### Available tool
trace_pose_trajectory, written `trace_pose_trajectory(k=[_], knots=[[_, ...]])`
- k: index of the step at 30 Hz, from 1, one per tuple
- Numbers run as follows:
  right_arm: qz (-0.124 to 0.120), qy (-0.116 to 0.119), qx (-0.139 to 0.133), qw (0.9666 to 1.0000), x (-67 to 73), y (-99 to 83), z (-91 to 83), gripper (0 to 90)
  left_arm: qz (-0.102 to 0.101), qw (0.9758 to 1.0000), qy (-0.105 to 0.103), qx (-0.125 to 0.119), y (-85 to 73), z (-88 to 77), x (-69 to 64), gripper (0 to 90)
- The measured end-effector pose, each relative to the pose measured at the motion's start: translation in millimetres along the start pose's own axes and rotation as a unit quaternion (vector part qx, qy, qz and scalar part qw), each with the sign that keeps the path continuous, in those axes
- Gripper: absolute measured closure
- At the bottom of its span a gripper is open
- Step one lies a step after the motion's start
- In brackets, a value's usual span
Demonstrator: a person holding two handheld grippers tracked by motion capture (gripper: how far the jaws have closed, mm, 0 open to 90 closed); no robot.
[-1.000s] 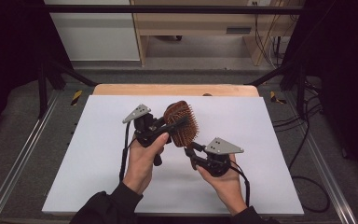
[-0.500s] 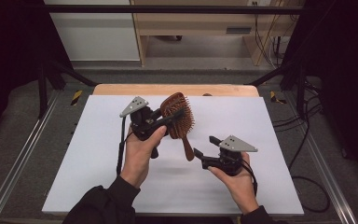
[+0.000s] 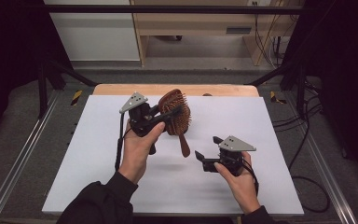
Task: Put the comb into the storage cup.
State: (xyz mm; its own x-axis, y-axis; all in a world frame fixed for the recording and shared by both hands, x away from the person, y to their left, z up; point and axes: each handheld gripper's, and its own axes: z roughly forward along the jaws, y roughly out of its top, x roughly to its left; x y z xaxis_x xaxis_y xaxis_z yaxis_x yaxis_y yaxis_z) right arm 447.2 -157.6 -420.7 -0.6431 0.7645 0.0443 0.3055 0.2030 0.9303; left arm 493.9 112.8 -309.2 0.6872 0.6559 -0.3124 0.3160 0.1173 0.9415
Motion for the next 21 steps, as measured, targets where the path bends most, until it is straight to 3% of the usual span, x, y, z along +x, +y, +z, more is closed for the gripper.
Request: trace_pose_trajectory(k=[3,7,16,21], knots=[[-0.002,0.016,-0.008,0.9998,-2.9,-0.1,-6.0,10.4,0.009,1.0000,0.003,0.002,6.3,0.2,-0.7,51.3],[0.002,0.012,-0.013,0.9998,-8.9,-1.7,-15.5,9.5,0.024,0.9997,0.004,0.005,16.0,1.7,-3.4,51.3],[0.002,-0.025,-0.034,0.9991,-22.1,-10.8,-33.3,9.2,0.044,0.9990,0.012,-0.002,39.7,3.2,-6.2,51.2],[-0.016,-0.040,-0.054,0.9976,-23.6,-13.9,-38.8,8.0,0.042,0.9990,0.015,-0.009,49.2,2.6,-3.9,51.2]])
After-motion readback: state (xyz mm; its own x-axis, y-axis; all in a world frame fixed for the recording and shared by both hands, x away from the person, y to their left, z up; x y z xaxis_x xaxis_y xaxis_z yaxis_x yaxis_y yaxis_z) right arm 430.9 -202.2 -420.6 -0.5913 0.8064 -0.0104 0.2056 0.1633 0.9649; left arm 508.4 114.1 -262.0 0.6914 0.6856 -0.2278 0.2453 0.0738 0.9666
